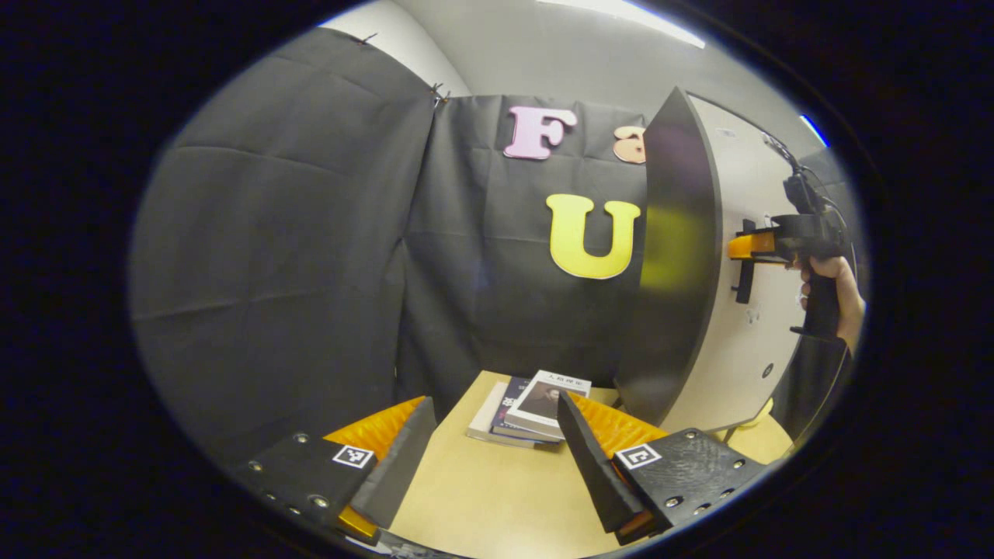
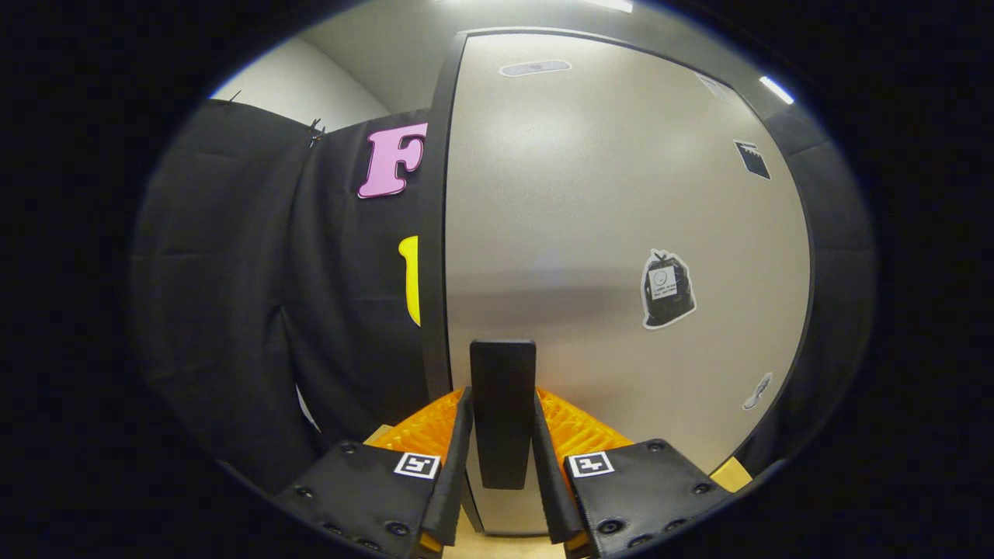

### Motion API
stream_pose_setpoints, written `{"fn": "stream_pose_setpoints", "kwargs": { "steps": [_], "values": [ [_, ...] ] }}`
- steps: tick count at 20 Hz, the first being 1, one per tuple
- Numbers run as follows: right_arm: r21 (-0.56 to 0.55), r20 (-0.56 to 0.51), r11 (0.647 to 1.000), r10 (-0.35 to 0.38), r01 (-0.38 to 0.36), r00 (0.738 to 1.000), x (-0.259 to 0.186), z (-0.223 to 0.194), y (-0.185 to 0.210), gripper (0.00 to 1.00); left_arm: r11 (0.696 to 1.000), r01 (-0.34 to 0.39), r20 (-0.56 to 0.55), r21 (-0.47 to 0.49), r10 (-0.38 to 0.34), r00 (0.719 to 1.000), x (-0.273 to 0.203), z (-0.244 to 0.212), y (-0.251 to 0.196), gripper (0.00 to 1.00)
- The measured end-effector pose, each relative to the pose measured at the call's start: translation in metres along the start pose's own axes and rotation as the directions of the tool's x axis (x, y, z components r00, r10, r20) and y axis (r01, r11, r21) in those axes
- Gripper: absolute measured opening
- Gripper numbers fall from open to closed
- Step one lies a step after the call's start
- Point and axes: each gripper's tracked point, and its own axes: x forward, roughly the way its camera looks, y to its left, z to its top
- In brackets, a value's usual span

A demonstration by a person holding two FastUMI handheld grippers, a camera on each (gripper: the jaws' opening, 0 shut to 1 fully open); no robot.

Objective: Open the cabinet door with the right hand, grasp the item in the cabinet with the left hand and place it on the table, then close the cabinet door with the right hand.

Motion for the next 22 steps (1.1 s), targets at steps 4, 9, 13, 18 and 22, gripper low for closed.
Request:
{"fn": "stream_pose_setpoints", "kwargs": {
  "steps": [4,9,13,18,22],
  "values": [
    [0.021,-0.015,1.0,-0.003,0.003,1.0,0.001,-0.001,0.0,0.28,1.0,0.015,-0.021,-0.008,-0.015,1.0,0.001,-0.005,-0.002,0.96],
    [-0.041,-0.026,0.996,0.072,-0.073,0.997,0.0,-0.002,0.003,0.13,0.998,0.052,-0.045,-0.045,-0.054,0.997,0.002,-0.01,-0.006,0.97],
    [-0.053,-0.018,0.991,0.126,-0.126,0.992,-0.006,-0.002,0.003,0.08,0.995,0.062,-0.06,-0.077,-0.067,0.996,-0.001,-0.007,-0.006,0.95],
    [-0.043,-0.012,0.972,0.23,-0.231,0.973,-0.018,-0.001,0.005,0.09,0.998,0.034,-0.019,-0.049,-0.035,0.999,-0.003,0.009,-0.005,0.94],
    [-0.064,-0.013,0.945,0.32,-0.32,0.947,-0.036,0.0,0.007,0.09,0.999,-0.018,0.002,-0.044,0.018,1.0,-0.002,0.01,-0.004,0.94]
  ]
}}
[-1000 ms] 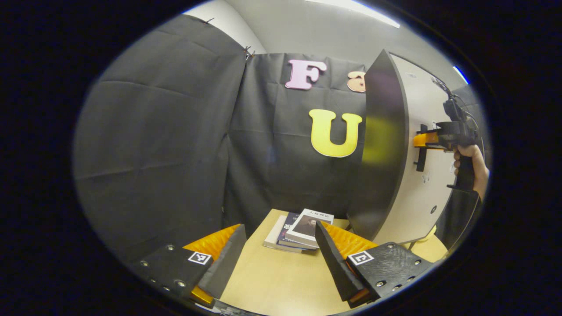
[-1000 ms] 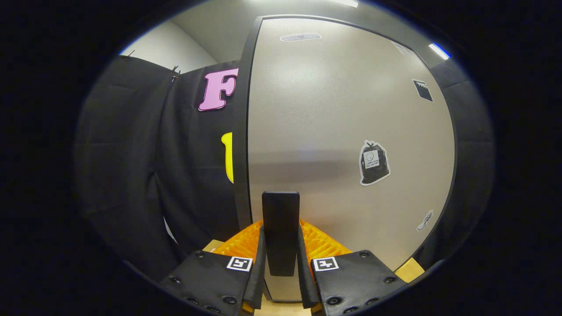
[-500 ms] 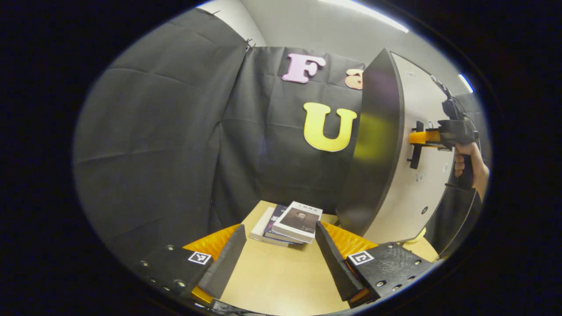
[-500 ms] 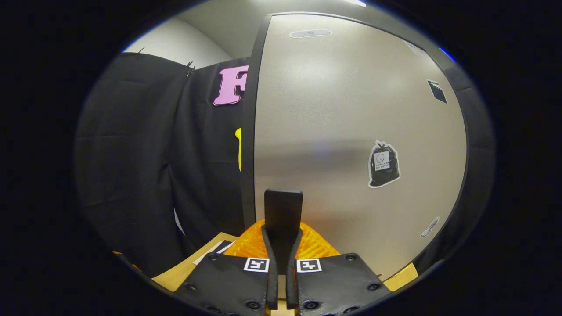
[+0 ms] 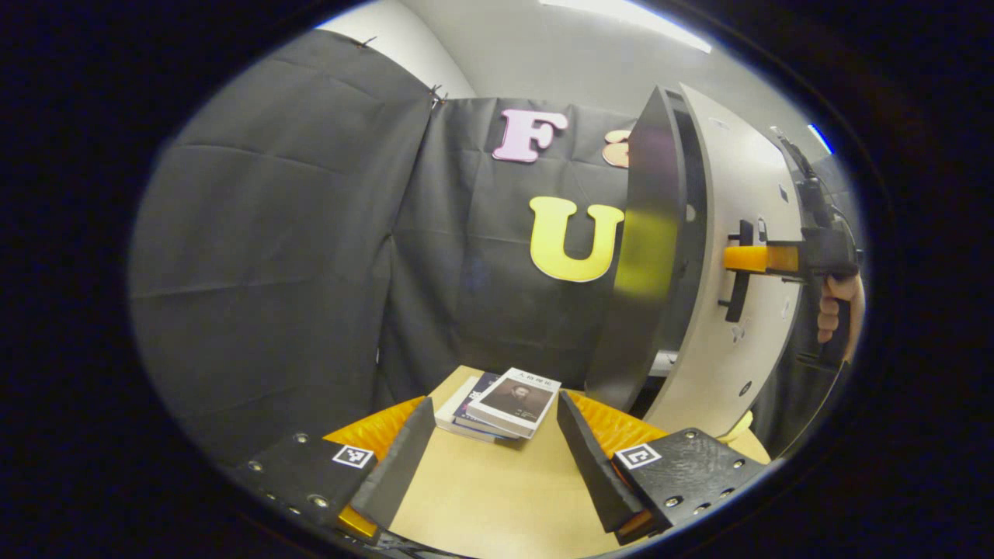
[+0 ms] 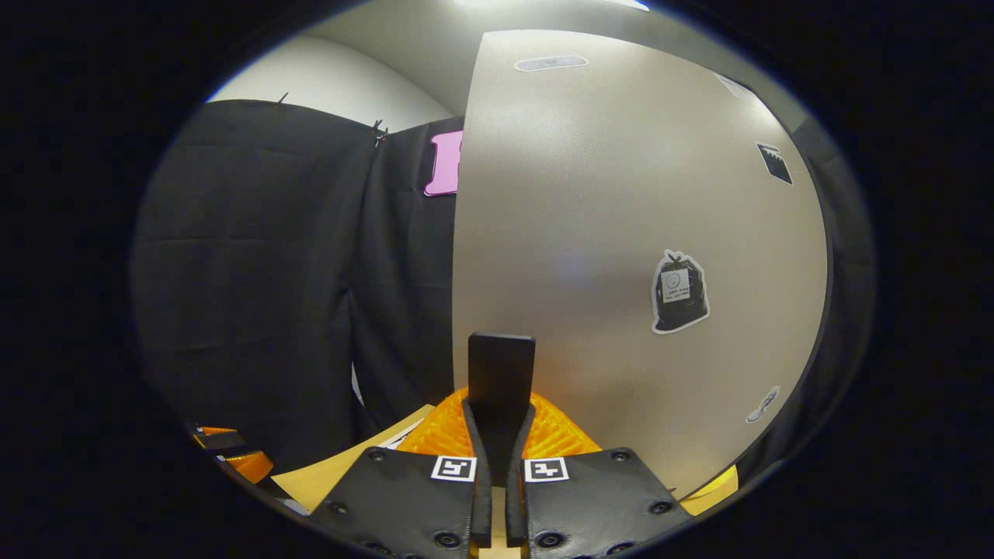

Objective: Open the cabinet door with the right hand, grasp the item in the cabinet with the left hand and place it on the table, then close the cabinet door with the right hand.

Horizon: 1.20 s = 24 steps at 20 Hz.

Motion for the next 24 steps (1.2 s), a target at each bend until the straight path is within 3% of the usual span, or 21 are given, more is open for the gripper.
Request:
{"fn": "stream_pose_setpoints", "kwargs": {
  "steps": [15,17,20,24],
  "values": [
    [0.046,0.012,0.963,0.266,-0.266,0.964,-0.067,0.002,-0.004,0.06,0.993,-0.118,0.017,0.011,0.118,0.993,-0.023,0.002,-0.002,0.94],
    [0.058,0.012,0.957,0.285,-0.285,0.958,-0.077,0.001,-0.01,0.09,0.992,-0.127,0.02,0.02,0.127,0.992,-0.026,0.001,-0.001,0.95],
    [0.065,0.015,0.952,0.298,-0.299,0.954,-0.092,-0.001,-0.016,0.05,0.991,-0.131,0.019,0.023,0.131,0.991,-0.029,0.0,-0.003,0.95],
    [0.083,0.027,0.95,0.3,-0.301,0.954,-0.113,-0.003,-0.033,0.08,0.997,-0.076,-0.006,0.032,0.077,0.997,-0.035,-0.006,-0.015,0.96]
  ]
}}
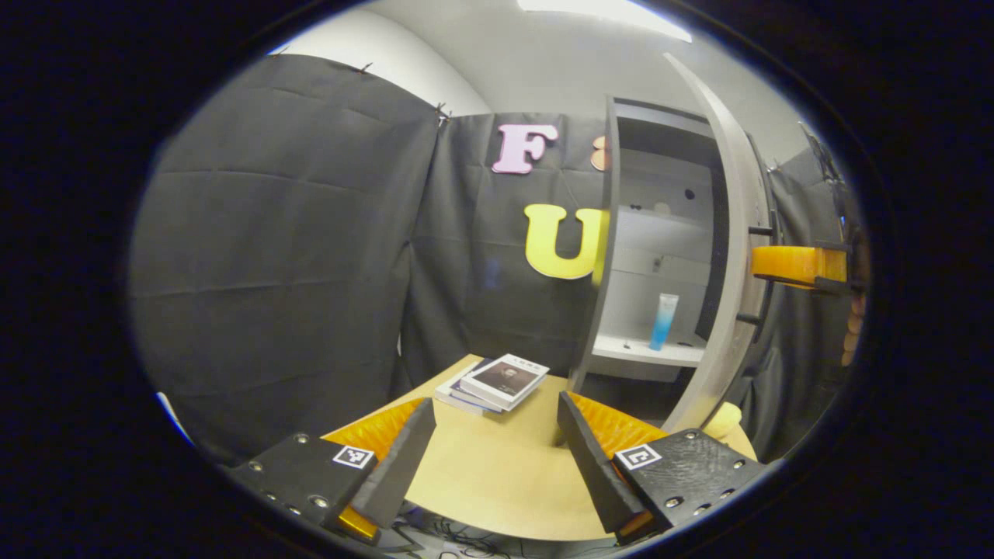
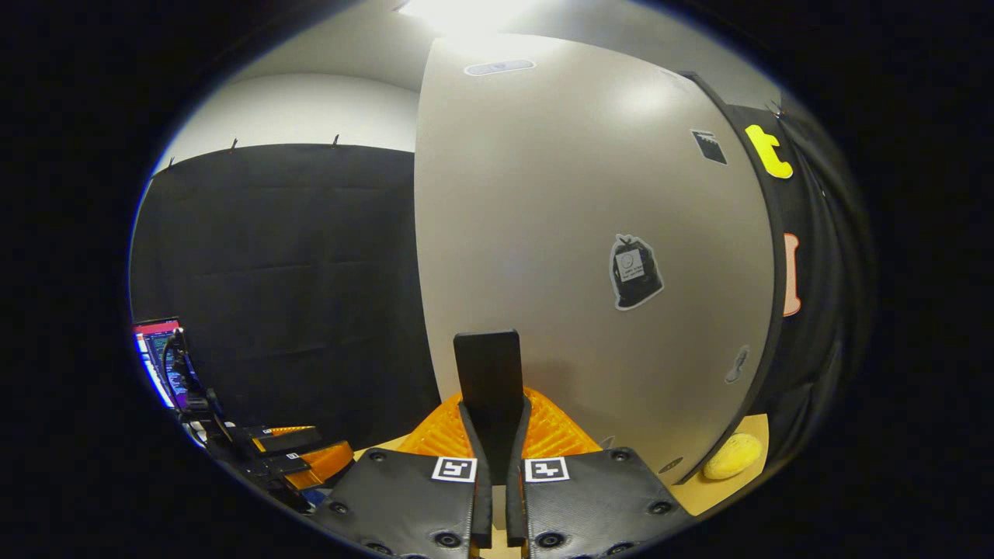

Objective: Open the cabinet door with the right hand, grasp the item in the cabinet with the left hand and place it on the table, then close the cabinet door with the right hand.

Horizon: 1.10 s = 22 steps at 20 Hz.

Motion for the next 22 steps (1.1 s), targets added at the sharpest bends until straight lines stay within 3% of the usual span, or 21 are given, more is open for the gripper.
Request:
{"fn": "stream_pose_setpoints", "kwargs": {
  "steps": [2,12,19,20,22],
  "values": [
    [0.016,0.019,1.0,-0.013,0.013,1.0,-0.013,-0.001,-0.01,0.05,0.999,0.034,0.01,0.026,-0.035,0.999,0.002,0.001,-0.005,0.95],
    [0.061,0.039,0.987,-0.151,0.148,0.988,-0.089,0.0,-0.036,0.08,0.965,0.246,-0.017,0.091,-0.246,0.969,0.003,-0.001,-0.042,0.95],
    [0.026,0.063,0.958,-0.286,0.285,0.956,-0.13,0.007,-0.049,0.08,0.928,0.346,-0.043,0.135,-0.343,0.938,0.003,-0.004,-0.057,0.95],
    [0.021,0.063,0.951,-0.311,0.31,0.948,-0.133,0.005,-0.052,0.04,0.926,0.353,-0.045,0.135,-0.35,0.936,0.003,-0.003,-0.058,0.95],
    [0.042,0.061,0.934,-0.356,0.354,0.933,-0.145,0.003,-0.065,0.07,0.92,0.369,-0.045,0.134,-0.366,0.929,0.003,-0.005,-0.062,0.95]
  ]
}}
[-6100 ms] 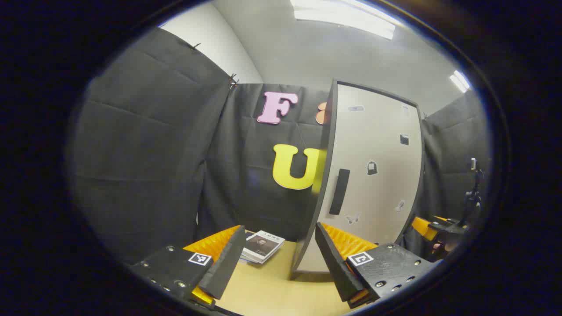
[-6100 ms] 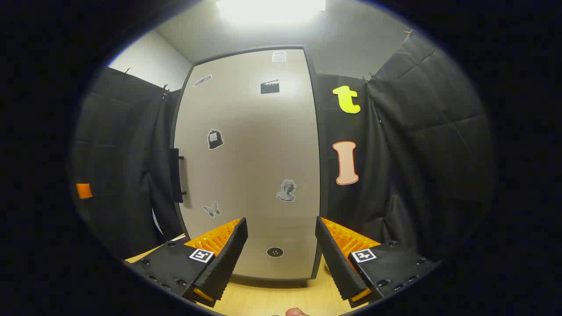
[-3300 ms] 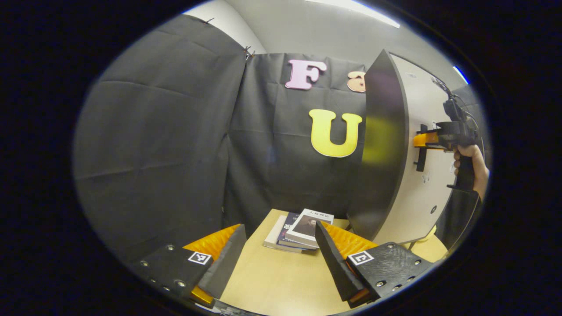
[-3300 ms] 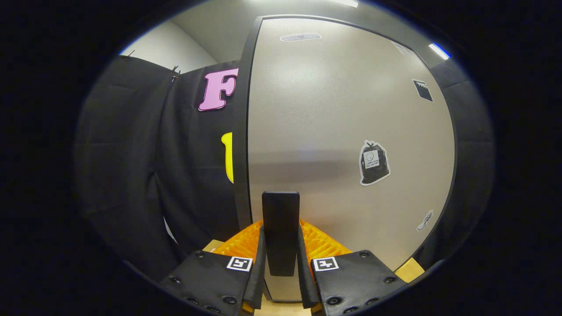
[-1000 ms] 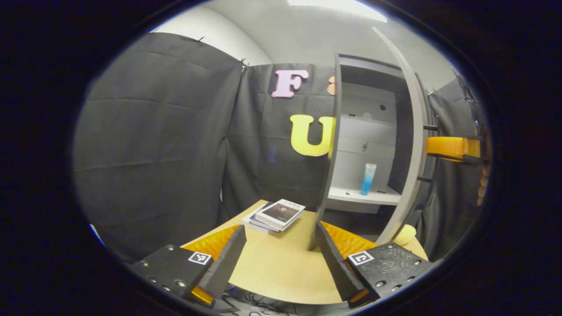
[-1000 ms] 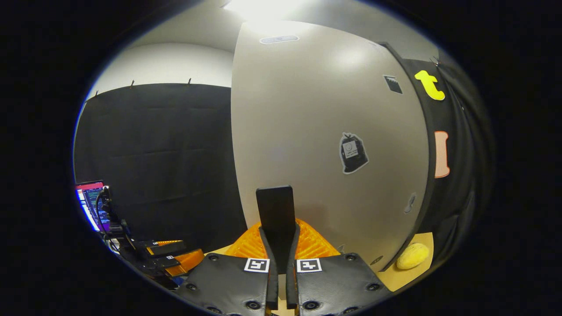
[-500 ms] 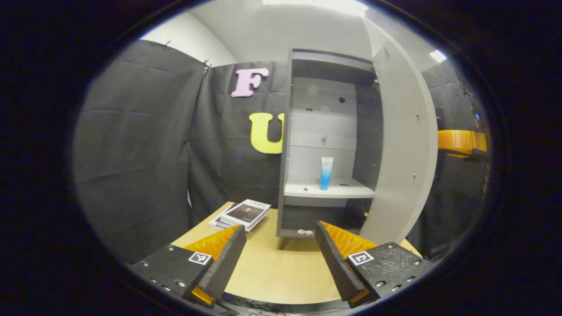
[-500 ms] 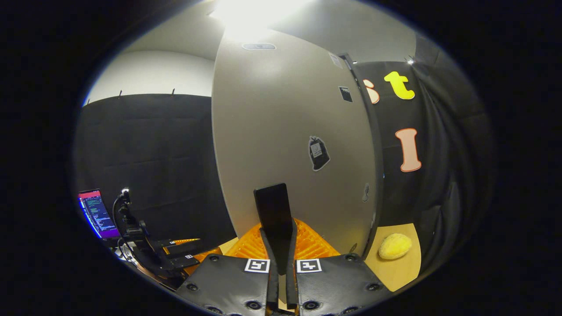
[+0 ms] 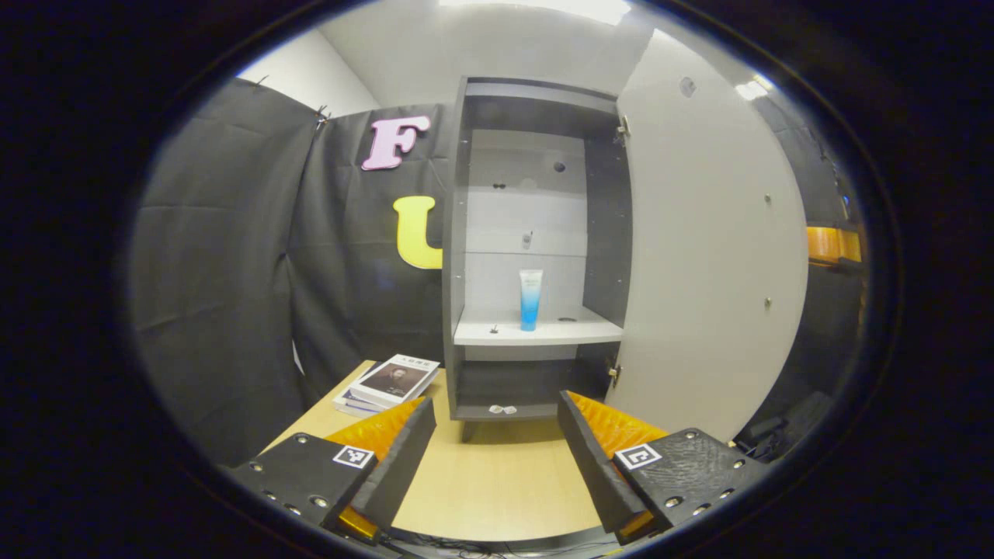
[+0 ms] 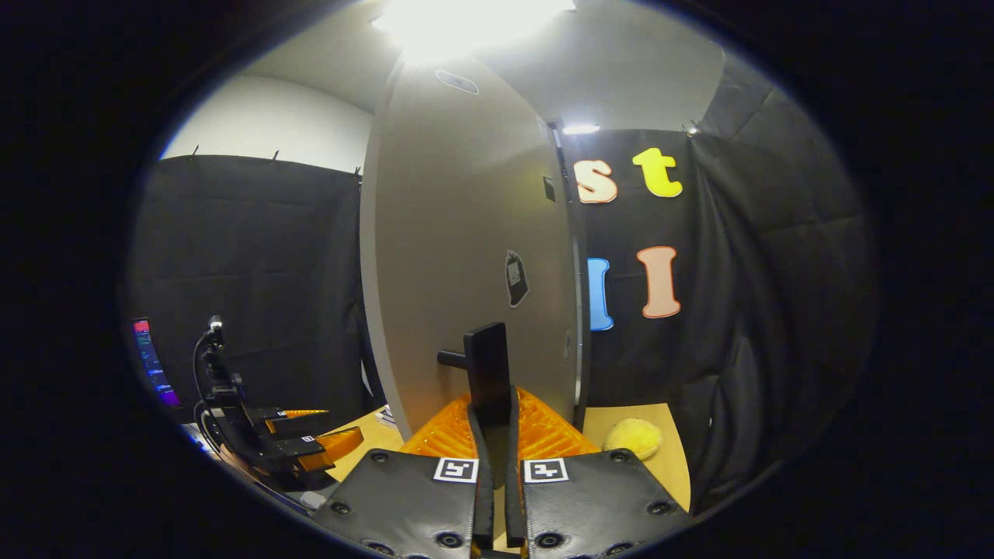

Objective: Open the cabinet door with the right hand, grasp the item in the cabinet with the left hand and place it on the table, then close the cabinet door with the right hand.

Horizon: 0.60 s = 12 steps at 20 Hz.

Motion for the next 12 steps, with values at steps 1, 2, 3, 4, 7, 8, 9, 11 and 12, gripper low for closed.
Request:
{"fn": "stream_pose_setpoints", "kwargs": {
  "steps": [1,2,3,4,7,8,9,11,12],
  "values": [
    [0.006,0.0,1.0,-0.021,0.021,1.0,-0.002,0.001,-0.01,0.07,1.0,0.005,0.001,0.002,-0.005,1.0,0.001,0.001,-0.001,0.95],
    [0.001,0.001,0.999,-0.046,0.046,0.999,-0.005,0.001,-0.021,0.07,1.0,0.009,0.001,0.005,-0.009,1.0,0.001,0.0,-0.001,0.95],
    [-0.016,0.002,0.997,-0.075,0.075,0.997,-0.009,0.002,-0.033,0.07,1.0,0.015,-0.001,0.007,-0.015,1.0,0.002,0.0,-0.002,0.95],
    [-0.033,-0.001,0.993,-0.112,0.112,0.994,-0.01,0.003,-0.045,0.07,1.0,0.02,0.0,0.008,-0.02,1.0,0.002,0.0,-0.003,0.95],
    [0.022,0.002,0.995,-0.1,0.1,0.995,-0.011,0.003,-0.049,0.05,0.999,0.036,-0.004,0.014,-0.036,0.999,0.003,0.0,-0.005,0.98],
    [0.052,0.009,0.995,-0.082,0.081,0.997,-0.012,0.004,-0.042,0.06,0.999,0.04,-0.009,0.016,-0.04,0.999,0.003,-0.001,-0.005,0.97],
    [0.065,0.024,0.995,-0.079,0.077,0.997,-0.012,0.006,-0.04,0.07,0.999,0.044,-0.013,0.015,-0.044,0.999,0.003,-0.001,-0.006,0.97],
    [0.051,0.025,0.992,-0.113,0.112,0.993,-0.015,0.005,-0.045,0.07,0.998,0.055,-0.024,0.009,-0.055,0.998,0.004,-0.003,-0.008,0.96],
    [0.04,0.022,0.991,-0.132,0.131,0.991,-0.02,0.003,-0.047,0.07,0.998,0.063,-0.03,0.004,-0.063,0.998,0.004,-0.004,-0.009,0.95]
  ]
}}
